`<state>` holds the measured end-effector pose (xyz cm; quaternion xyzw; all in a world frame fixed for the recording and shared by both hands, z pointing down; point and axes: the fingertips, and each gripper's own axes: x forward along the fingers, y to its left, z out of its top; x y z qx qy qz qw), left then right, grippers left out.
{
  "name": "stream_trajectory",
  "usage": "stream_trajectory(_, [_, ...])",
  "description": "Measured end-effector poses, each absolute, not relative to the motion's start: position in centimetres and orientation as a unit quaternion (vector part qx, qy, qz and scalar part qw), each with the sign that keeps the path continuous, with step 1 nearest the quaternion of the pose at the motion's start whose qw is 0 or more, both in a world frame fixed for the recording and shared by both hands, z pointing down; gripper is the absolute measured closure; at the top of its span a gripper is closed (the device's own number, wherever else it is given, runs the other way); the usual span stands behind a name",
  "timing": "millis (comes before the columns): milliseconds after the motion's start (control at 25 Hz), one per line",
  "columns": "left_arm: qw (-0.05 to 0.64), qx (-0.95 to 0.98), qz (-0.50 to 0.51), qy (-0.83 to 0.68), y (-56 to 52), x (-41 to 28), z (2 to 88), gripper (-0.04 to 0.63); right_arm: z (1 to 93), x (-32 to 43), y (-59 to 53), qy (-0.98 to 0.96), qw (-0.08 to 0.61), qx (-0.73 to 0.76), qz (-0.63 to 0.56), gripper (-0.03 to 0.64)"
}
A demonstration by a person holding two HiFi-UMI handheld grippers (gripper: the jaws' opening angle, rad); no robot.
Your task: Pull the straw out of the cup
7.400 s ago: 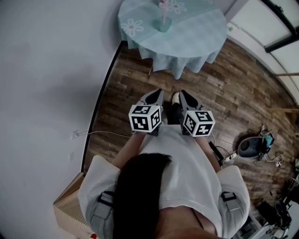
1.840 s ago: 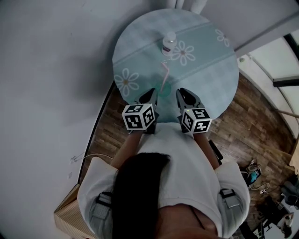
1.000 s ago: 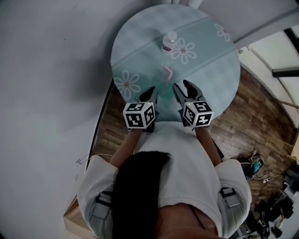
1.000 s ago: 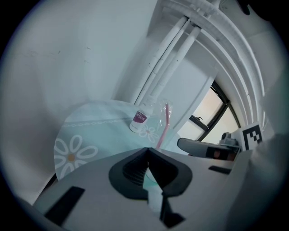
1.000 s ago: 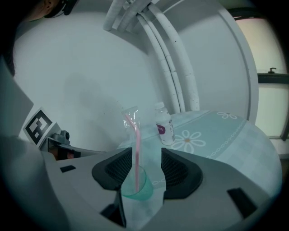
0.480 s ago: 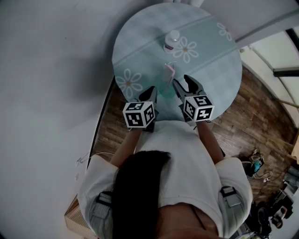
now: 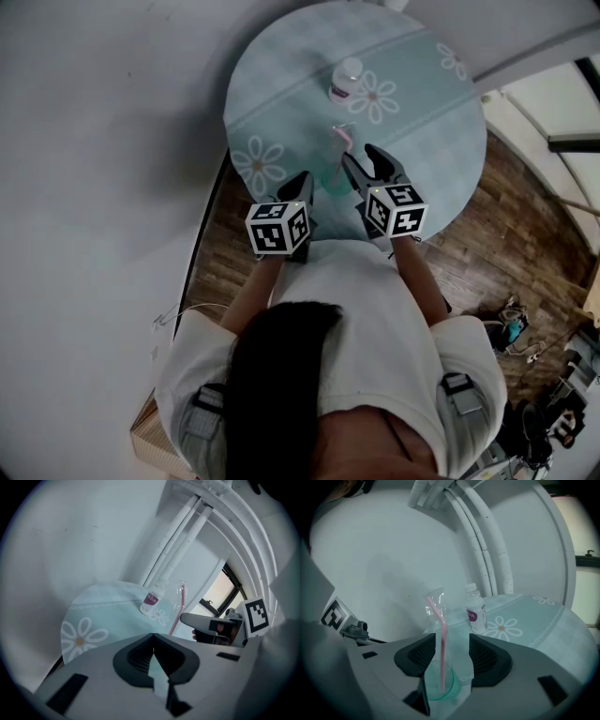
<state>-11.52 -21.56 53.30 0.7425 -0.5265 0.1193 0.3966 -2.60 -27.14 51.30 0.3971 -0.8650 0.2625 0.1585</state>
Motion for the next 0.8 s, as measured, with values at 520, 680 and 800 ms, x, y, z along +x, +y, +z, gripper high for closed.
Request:
stream_trajectory(520, [0.407,0.737,0.122,-0.525,-21.6,-12.1,53.9,0.586,51.6,-3.6,-27.7,-0.866,0.167,0.391,0.263,0.413])
stream_trajectory(680, [0.410,0.736,0.122,-0.526,-21.5,-12.4,54.2,0.586,51.9,-3.8,-27.6,-0.868,0.168,0.387,0.263,0.414])
stream_trajectory(800, [0.410,0.735,0.122,-0.526,-21.6,-12.6,54.3,0.586,51.9,-4.2,-27.5,-0.871,0.167,0.379,0.265,0.416])
